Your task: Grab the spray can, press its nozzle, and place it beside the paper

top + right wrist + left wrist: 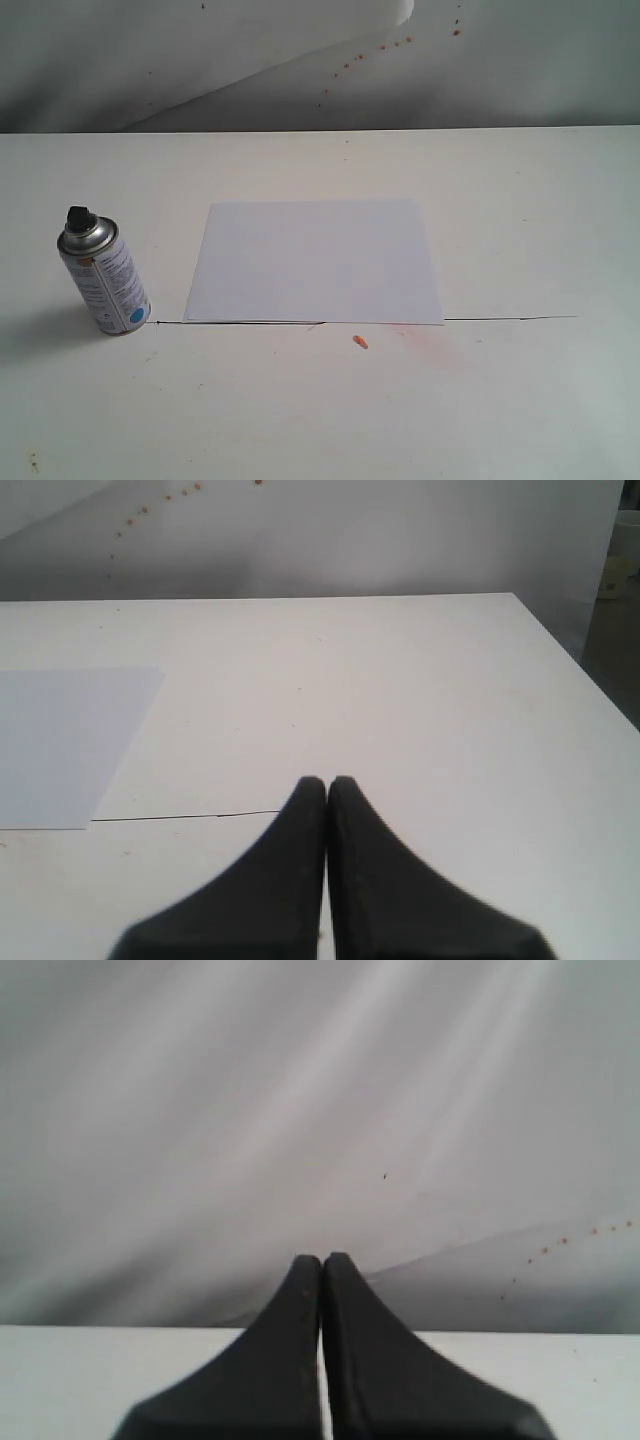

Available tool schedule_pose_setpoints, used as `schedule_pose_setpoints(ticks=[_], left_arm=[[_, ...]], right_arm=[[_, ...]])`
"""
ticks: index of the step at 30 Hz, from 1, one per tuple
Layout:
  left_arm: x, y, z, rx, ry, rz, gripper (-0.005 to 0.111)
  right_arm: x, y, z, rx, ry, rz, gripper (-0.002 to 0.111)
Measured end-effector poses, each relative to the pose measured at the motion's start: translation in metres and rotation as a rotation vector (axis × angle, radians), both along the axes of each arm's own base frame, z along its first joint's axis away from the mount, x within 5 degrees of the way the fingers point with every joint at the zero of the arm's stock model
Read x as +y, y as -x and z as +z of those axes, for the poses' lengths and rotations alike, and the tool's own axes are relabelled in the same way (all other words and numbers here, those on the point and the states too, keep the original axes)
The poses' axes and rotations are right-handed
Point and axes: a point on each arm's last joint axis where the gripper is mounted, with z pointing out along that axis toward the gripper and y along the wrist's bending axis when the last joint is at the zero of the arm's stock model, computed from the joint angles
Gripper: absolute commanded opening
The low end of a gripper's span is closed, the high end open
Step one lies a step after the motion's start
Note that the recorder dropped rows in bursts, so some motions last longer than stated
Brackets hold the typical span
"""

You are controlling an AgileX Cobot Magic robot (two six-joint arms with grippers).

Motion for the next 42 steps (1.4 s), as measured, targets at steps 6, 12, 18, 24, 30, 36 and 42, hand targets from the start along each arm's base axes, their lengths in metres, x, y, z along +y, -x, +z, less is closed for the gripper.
schedule_pose_setpoints(ticks=[6, 12, 18, 24, 30, 36, 42], left_arm=[[0.004, 0.017, -0.071, 0.230, -0.051, 0.002, 0.001], [0.006, 0.025, -0.114, 0.441, -0.096, 0.002, 0.001], [0.006, 0.027, -0.120, 0.511, -0.035, 0.017, 0.028], [0.006, 0.027, -0.120, 0.529, 0.019, 0.031, 0.105], [0.006, 0.025, -0.117, 0.494, 0.091, 0.047, 0.105], [0.006, 0.024, -0.115, 0.475, 0.098, 0.047, 0.105], [0.002, 0.025, -0.117, 0.478, 0.007, -0.010, 0.105]], right_arm=[[0.000, 0.000, 0.000, 0.000, 0.000, 0.000, 0.000], [0.000, 0.000, 0.000, 0.000, 0.000, 0.000, 0.000], [0.000, 0.000, 0.000, 0.000, 0.000, 0.000, 0.000], [0.000, 0.000, 0.000, 0.000, 0.000, 0.000, 0.000], [0.000, 0.000, 0.000, 0.000, 0.000, 0.000, 0.000], [0.000, 0.000, 0.000, 0.000, 0.000, 0.000, 0.000], [0.000, 0.000, 0.000, 0.000, 0.000, 0.000, 0.000]])
